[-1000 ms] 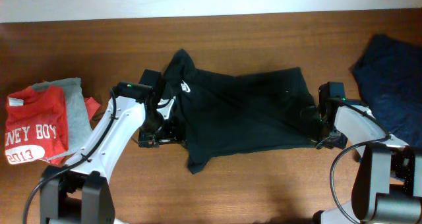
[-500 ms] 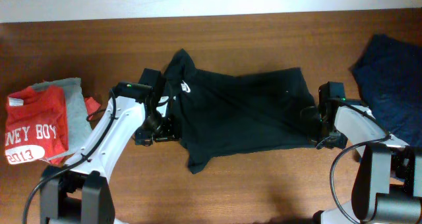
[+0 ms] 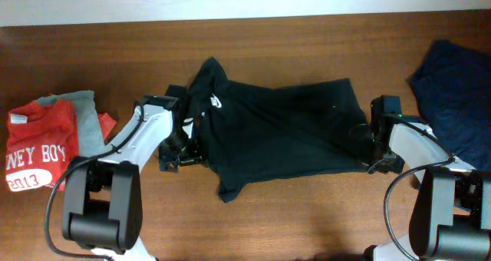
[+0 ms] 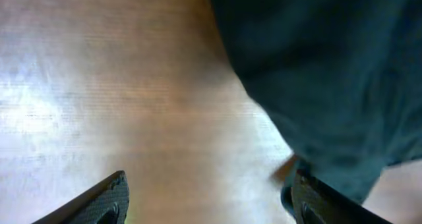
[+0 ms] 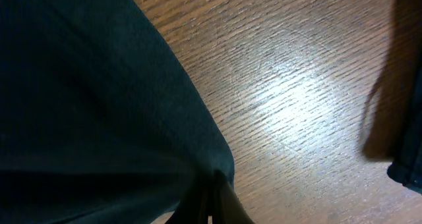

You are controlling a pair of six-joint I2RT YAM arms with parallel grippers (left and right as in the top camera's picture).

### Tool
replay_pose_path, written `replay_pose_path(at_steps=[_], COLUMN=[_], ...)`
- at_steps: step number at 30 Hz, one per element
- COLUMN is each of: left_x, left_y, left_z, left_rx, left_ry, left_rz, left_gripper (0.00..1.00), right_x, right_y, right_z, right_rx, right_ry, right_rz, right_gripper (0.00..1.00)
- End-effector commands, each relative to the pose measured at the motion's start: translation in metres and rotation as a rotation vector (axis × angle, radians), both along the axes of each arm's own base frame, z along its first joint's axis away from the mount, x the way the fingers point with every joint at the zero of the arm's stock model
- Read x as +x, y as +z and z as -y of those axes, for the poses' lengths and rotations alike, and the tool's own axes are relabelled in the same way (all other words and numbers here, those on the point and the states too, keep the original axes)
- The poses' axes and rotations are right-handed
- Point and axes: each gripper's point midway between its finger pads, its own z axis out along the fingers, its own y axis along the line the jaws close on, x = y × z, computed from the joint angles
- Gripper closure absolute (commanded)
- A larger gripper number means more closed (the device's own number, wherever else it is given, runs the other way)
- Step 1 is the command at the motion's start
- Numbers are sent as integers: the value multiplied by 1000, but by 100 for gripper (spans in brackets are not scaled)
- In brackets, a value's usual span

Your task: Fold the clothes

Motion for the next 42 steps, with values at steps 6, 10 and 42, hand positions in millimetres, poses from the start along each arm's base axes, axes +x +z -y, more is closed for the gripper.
replay_pose_path(at_steps=[6,10,42], left_x=[10,12,28], left_y=[-13,-13,9], left_z=[26,29,-31], left_rx=[-162,-176,7], left_ry=[-51,-50,34], left_rz=[12,20,37], left_gripper=[23,23,100], right_x=[4,4,3], right_y=[3,3,3], right_z=[7,7,7], right_rx=[-32,-32,-31], right_ry=[-21,-21,-18], right_rz=[4,4,0], right_gripper=[96,96,96])
